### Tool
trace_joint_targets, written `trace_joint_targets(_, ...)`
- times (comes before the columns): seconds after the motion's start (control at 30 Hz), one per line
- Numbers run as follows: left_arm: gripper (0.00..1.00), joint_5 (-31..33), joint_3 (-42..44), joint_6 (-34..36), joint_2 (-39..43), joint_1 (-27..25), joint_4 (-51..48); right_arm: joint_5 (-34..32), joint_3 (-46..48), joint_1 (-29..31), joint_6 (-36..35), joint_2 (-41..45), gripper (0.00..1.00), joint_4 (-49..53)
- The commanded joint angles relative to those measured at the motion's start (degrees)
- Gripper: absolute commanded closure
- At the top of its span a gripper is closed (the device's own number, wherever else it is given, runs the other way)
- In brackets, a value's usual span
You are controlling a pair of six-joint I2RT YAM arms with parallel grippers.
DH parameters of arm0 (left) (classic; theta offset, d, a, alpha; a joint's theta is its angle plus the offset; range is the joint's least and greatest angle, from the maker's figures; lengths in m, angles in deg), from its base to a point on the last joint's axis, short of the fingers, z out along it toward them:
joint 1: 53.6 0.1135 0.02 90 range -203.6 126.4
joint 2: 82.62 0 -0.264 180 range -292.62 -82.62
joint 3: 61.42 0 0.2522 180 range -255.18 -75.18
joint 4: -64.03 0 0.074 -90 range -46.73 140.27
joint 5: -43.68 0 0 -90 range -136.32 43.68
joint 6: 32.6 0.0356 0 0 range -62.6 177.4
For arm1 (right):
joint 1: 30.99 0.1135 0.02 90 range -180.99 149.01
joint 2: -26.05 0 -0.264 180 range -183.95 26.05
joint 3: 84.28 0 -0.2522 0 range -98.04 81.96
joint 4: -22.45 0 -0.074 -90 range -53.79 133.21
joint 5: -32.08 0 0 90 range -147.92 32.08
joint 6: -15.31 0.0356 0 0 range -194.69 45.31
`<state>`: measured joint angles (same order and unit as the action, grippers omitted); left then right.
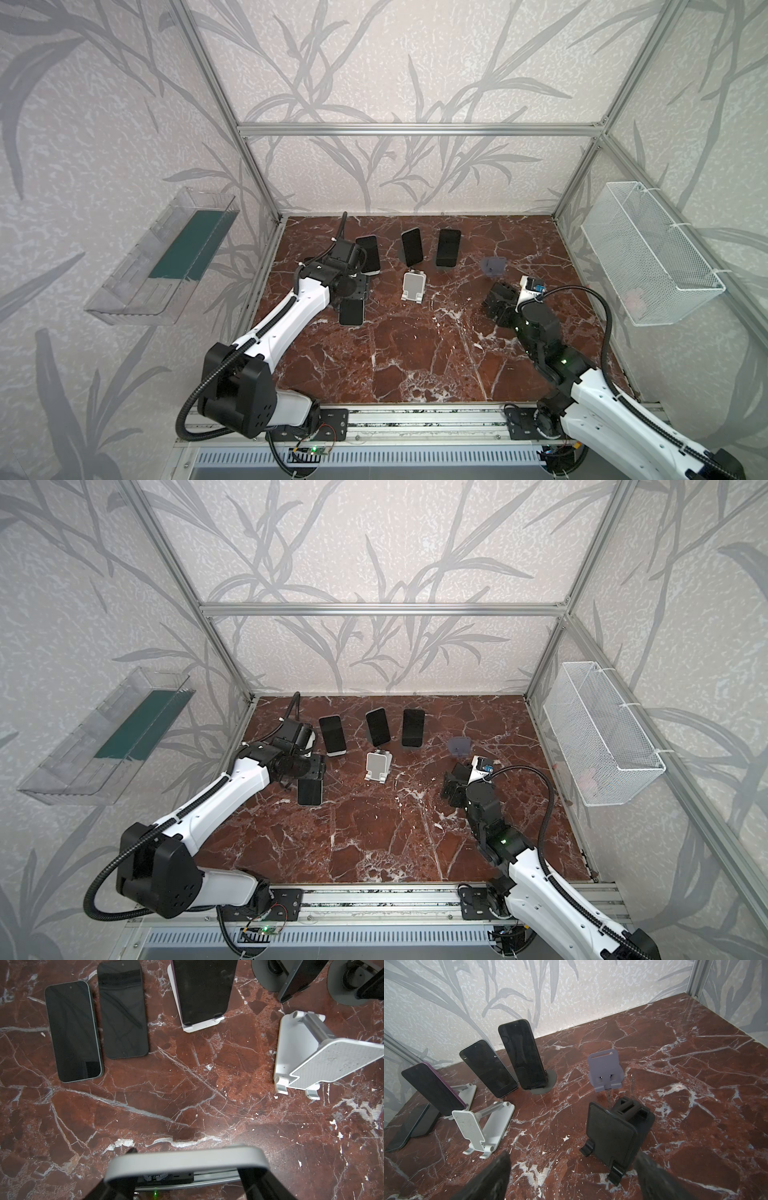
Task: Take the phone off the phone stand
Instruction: 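Lift the silver-framed phone up off the white stand with the left gripper, then lower the silver-framed phone flat near the other phones, open left gripper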
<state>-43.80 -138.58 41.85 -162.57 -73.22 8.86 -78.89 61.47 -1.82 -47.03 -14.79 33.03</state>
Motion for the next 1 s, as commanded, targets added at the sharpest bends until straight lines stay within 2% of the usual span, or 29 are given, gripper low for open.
trace_joint_targets(0.0, 0.37, 0.16, -2.07, -1.22, -1.12, 0.28, -1.29, -0.38, 0.51, 0.18, 0.46, -0.03, 0.07, -1.39)
trace_joint_targets(0.13, 0.37, 3.68, -1.55, -1.02, -2.01, 0.34, -2.33, 0.55, -0.05, 0.15, 0.54, -0.38, 0.07, -1.06)
trace_joint_targets(0.33, 0.37, 5.52, -0.61, -0.44, -3.13, 0.37, -2.35, 0.88, 0.23, 0.18, 0.79, 0.05, 0.07, -1.30)
trace_joint_targets(0.67, 0.37, 3.73, 0.45, -3.17, -9.95, 0.70, -2.71, 1.19, -0.02, 0.20, 0.90, -0.05, 0.07, -1.17)
trace_joint_targets(0.97, 0.38, 1.53, 2.21, -3.97, -14.33, 3.50, -3.23, 0.93, 0.06, 0.13, 0.93, 0.31, 0.07, -0.89)
